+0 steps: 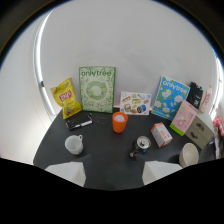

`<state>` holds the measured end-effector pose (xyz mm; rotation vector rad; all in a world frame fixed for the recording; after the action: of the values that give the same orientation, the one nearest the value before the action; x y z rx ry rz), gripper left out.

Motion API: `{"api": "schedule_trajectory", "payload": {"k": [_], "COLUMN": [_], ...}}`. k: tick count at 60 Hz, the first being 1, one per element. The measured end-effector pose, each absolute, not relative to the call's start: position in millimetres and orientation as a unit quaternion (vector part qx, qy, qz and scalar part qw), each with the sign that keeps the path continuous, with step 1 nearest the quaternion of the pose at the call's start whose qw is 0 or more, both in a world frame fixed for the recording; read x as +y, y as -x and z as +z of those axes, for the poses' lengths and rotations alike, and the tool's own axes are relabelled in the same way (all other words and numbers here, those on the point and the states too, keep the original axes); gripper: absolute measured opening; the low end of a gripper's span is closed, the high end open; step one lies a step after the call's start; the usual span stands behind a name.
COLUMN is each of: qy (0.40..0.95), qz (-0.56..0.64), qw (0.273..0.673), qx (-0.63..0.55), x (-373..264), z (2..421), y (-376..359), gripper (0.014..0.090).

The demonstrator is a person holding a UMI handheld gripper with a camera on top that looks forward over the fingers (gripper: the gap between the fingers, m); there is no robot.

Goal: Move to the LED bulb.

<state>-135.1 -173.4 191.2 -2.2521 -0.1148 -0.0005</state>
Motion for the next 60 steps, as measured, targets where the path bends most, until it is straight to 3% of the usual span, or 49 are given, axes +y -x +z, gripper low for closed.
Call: {"api": "schedule_trajectory", "payload": {"k": [18, 36, 60], "qy": [0.907, 0.916, 0.912], "qz": [-0.018, -0.048, -0.063], "qw": [0.415, 0.396, 0.404], "qx": [-0.066, -0.033, -0.041], "x": [-198.2, -198.6, -79.3], "z": [179.9, 158.6, 132.3], "y": [108.1, 14.4, -114.3], "gripper": [0.0861, 0.086, 0.0862]}}
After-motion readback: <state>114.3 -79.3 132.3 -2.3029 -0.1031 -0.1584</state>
